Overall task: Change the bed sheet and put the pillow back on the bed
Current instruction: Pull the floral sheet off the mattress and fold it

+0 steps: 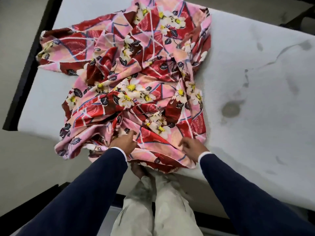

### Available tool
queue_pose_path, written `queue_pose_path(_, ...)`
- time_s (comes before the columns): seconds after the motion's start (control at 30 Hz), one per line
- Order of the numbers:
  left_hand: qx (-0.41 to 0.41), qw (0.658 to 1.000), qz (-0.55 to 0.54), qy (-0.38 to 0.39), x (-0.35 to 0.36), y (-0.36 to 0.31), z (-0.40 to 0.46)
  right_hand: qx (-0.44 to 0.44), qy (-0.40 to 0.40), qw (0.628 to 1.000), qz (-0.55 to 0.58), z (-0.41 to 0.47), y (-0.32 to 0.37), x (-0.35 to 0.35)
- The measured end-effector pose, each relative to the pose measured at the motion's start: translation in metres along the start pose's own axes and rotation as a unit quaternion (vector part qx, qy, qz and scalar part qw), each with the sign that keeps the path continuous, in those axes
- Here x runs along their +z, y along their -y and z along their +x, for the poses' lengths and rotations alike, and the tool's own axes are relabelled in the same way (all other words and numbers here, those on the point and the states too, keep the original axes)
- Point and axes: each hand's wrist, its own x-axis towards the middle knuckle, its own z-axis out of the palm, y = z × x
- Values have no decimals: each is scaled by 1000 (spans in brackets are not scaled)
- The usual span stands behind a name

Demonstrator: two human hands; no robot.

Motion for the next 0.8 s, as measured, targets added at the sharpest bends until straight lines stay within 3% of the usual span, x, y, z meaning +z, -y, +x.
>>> queue_pose_path(0.1, 8, 1000, 20, -5, 8, 5, -2, -97, -64, 993, 6, 44, 44, -9)
queue_pose_path(0.2, -5, 999, 14, -30, 16, 16, -3, -149, -94, 982, -64, 86, 82, -3)
queue_pose_path(0.43, -124, 988, -58, -75, 30, 62, -3, -220, -120, 934, -257, 132, 156, 34)
queue_pose_path(0.53, -156, 980, -92, -79, 34, 89, -5, -278, -119, 913, -275, 142, 182, 53)
queue_pose_path(0.8, -188, 970, -142, -65, 65, 129, -43, -179, -80, 974, -117, 195, 236, 51)
